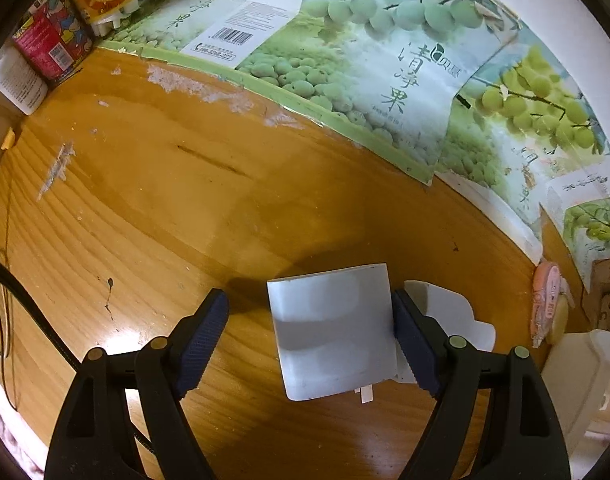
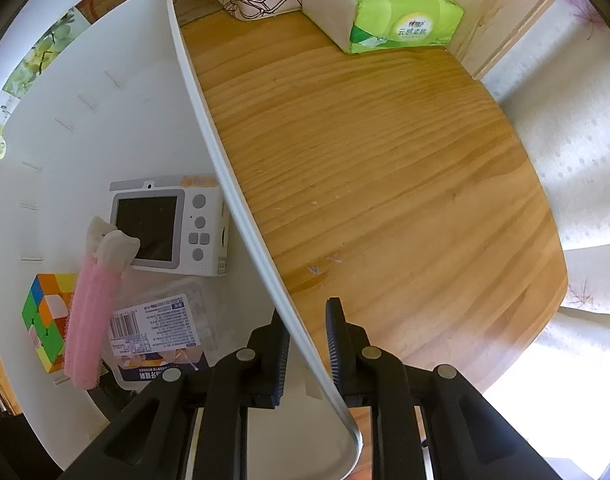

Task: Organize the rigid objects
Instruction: 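Close the left tool on the white charger block, then lift the white charger block and carry it over the tray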

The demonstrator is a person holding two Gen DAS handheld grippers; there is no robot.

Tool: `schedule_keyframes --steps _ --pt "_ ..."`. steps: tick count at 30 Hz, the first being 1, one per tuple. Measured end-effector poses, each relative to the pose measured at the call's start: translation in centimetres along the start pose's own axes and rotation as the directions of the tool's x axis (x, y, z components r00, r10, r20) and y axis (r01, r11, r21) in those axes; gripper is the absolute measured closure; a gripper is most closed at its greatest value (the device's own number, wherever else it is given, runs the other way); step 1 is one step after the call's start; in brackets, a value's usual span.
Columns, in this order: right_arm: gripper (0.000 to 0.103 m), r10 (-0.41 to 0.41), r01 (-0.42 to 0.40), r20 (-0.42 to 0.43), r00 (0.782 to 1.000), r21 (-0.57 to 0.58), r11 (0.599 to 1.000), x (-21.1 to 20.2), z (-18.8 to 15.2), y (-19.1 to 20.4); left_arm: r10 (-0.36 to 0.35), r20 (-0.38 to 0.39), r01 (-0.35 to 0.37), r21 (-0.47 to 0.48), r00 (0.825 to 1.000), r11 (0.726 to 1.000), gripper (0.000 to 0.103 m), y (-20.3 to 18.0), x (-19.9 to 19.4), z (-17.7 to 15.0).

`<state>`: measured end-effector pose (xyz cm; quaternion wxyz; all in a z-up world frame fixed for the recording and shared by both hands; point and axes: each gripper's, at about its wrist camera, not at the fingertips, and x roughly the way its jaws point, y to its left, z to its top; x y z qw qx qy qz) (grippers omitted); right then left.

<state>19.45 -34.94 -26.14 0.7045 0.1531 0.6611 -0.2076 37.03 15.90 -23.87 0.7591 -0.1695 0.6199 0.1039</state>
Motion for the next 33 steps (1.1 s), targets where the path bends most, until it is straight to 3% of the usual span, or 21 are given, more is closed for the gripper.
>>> schedule_keyframes --steps 9,16,25,33 --pt "0.084 -0.014 0.014 -0.001 1.000 0.015 1.000 0.0 0.1 0.1 0.086 -0.007 -0.085 0.050 0.996 0.995 0.022 -1.6 0.6 0.7" --pt "0.083 -0.039 0.039 0.000 0.999 0.006 0.999 -0.3 0.1 0.7 0.093 -0.003 -0.093 0.058 0.996 0.994 0.043 -3.4 -0.4 0.4" --pt "0.083 -0.042 0.041 0.008 0.999 0.006 0.999 -0.6 -0.1 1.1 0.085 -0.032 -0.083 0.064 0.996 0.995 0.044 -2.3 -0.9 -0.8" --pt "0.083 -0.016 0.016 0.017 1.000 0.014 1.000 -0.6 -0.6 0.6 0.073 -0.062 -0.068 0.081 0.995 0.994 0.044 -0.9 -1.4 -4.3"
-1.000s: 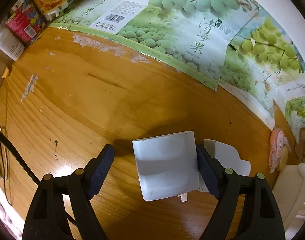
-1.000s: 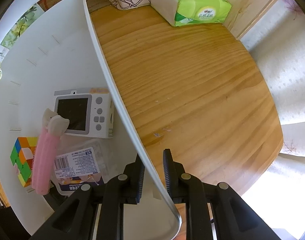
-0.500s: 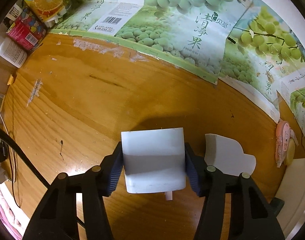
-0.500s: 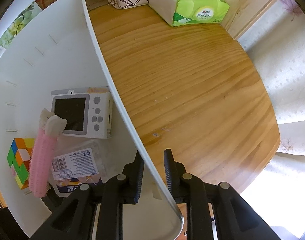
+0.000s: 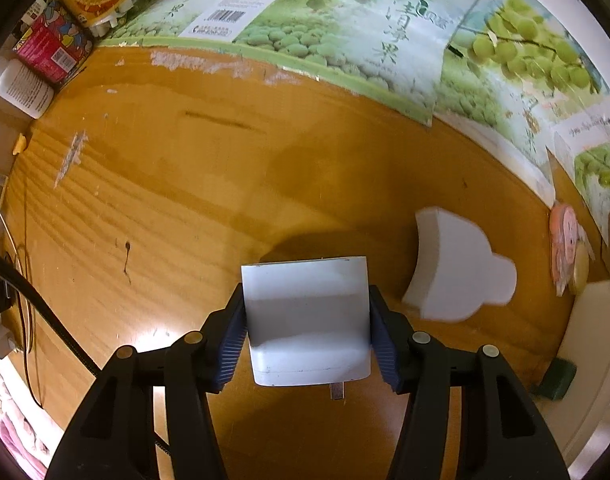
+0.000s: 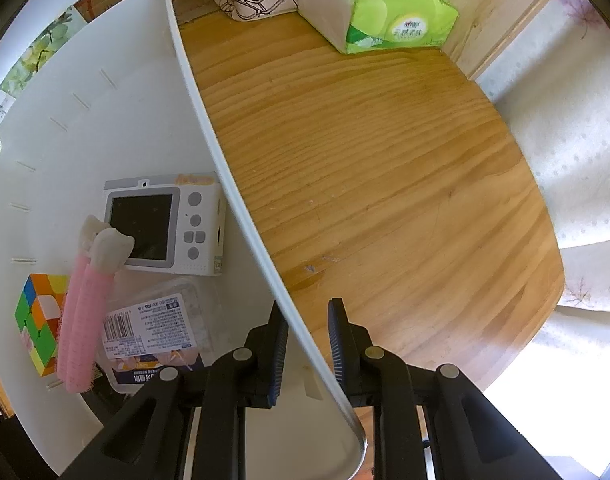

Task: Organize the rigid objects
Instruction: 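Lift the white charger block and carry it over the tray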

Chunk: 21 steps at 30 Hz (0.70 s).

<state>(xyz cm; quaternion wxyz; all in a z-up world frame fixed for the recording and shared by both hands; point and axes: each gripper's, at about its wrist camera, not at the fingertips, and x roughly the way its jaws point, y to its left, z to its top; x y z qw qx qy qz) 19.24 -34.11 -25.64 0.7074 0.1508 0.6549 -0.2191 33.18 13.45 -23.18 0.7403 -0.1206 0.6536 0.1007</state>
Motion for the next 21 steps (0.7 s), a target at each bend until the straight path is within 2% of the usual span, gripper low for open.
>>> schedule_keyframes --steps 6,14,21 --pt "0.084 0.019 -0.019 0.006 1.000 -0.006 1.000 0.1 -0.2 -0.7 -0.017 -0.031 0.017 0.015 0.999 1.000 0.044 0.6 -0.4 -3.5" --pt "0.084 0.056 -0.056 0.011 0.998 -0.013 0.998 0.1 -0.3 -1.8 -0.002 -0.075 0.007 0.061 0.997 0.998 0.045 1.0 -0.9 -9.7" --pt "0.085 0.095 -0.094 0.004 0.995 -0.048 0.994 0.3 -0.2 -2.5 -0.003 -0.110 0.005 0.015 0.994 1.000 0.045 1.8 -1.6 -14.4"
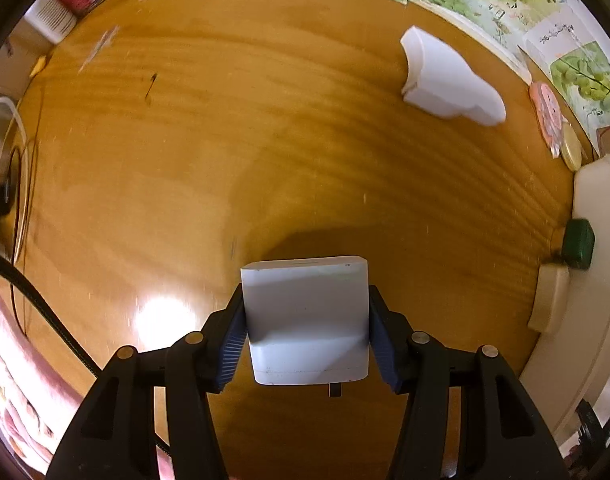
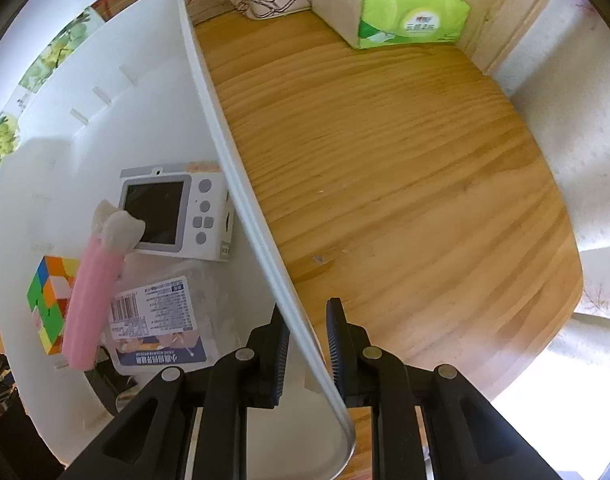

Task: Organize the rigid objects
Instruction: 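Lift the white charger block and carry it over the tray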

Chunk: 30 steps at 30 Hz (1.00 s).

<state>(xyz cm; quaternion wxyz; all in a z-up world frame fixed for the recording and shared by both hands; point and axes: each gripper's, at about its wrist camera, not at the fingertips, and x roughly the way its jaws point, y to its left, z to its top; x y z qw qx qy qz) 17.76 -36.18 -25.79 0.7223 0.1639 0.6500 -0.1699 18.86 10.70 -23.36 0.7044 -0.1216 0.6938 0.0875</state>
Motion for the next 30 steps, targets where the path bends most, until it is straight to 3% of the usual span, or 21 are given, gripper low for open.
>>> schedule_keyframes --steps 14,19,21,30 --pt "0.095 0.098 -0.102 -0.038 0.995 -0.141 0.985 0.6 0.5 -2.0 0.018 0.085 -0.016 -0.029 0.996 0.999 0.045 -2.9 -4.8 -8.3" --pt "0.095 0.123 -0.130 -0.048 0.991 -0.186 0.974 1.1 0.4 -2.3 -0.006 0.112 0.009 -0.027 0.994 1.000 0.044 -5.0 -7.0 -9.5" --pt "0.095 0.133 -0.142 -0.055 0.990 -0.208 0.968 1.3 0.6 -2.5 -0.015 0.131 0.018 -0.022 0.991 1.000 0.044 -7.5 -7.8 -11.0" --pt "0.095 0.161 -0.185 -0.102 0.982 -0.311 0.932 2.0 0.6 -3.3 -0.099 0.174 0.091 0.051 0.980 0.995 0.044 -10.8 -10.7 -8.7"
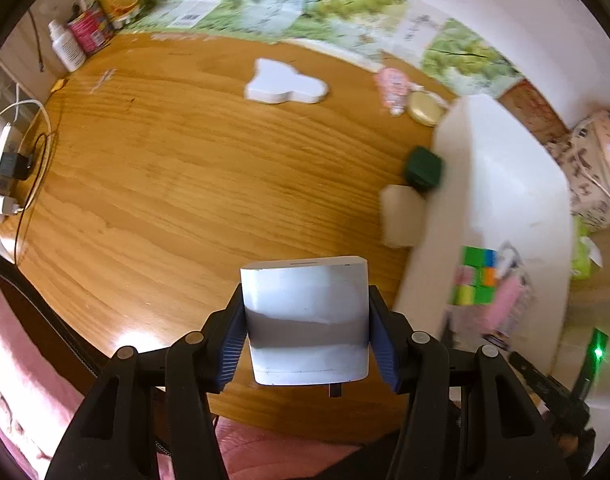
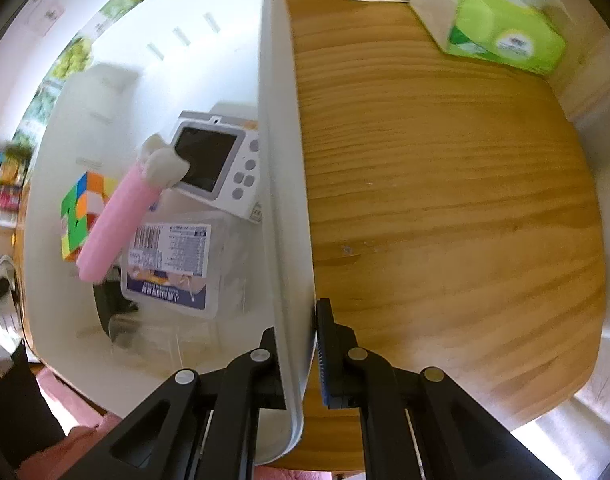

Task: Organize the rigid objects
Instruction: 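Lift the white charger block and carry it over the tray, then lower the white charger block into the tray and open the left tool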

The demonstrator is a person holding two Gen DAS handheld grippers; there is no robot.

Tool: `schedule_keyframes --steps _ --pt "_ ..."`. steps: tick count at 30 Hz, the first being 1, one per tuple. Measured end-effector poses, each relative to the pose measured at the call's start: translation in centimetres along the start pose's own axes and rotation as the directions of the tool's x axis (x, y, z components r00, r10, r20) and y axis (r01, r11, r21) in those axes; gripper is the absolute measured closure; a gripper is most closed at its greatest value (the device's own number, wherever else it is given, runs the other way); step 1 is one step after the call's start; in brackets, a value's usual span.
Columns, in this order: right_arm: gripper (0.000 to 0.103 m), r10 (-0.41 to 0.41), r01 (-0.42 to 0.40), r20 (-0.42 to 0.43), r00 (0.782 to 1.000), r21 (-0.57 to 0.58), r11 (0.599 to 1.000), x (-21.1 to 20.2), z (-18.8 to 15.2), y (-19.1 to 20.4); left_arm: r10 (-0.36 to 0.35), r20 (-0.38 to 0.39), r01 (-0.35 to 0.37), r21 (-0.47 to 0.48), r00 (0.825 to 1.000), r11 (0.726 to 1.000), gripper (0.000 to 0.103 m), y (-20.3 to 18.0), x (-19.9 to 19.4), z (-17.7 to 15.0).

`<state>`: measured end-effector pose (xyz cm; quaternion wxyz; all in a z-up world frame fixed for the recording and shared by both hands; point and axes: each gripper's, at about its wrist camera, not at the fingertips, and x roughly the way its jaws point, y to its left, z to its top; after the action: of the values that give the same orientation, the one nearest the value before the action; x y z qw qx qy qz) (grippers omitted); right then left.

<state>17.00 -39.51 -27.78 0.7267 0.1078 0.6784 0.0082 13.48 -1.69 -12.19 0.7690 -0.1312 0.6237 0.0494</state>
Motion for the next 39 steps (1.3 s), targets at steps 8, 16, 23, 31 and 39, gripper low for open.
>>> schedule_keyframes --steps 8,16,23,31,39 --pt "0.093 0.002 -0.007 -0.036 0.999 -0.140 0.990 0.5 0.6 0.9 -0.084 0.060 0.081 0.054 0.995 0.995 0.044 -4.7 -1.2 -0.8" --pt "0.091 0.011 -0.028 -0.068 0.998 -0.252 0.967 1.3 1.1 2.7 -0.162 0.103 0.154 0.081 0.981 0.985 0.044 -8.3 -1.1 -1.4" --pt "0.088 0.015 -0.043 -0.088 0.996 -0.331 0.942 1.9 1.8 5.0 -0.222 0.105 0.209 0.117 0.969 0.971 0.044 -11.5 -0.1 -1.8" --pt "0.087 0.017 -0.058 -0.110 0.994 -0.383 0.922 2.3 1.9 5.9 -0.283 0.083 0.266 0.177 0.955 0.948 0.044 -14.9 1.3 -1.8" --pt "0.086 0.000 -0.060 -0.135 0.991 -0.438 0.897 3.2 2.5 6.1 -0.301 0.005 0.291 0.231 0.954 0.928 0.044 -17.5 3.3 -2.1"
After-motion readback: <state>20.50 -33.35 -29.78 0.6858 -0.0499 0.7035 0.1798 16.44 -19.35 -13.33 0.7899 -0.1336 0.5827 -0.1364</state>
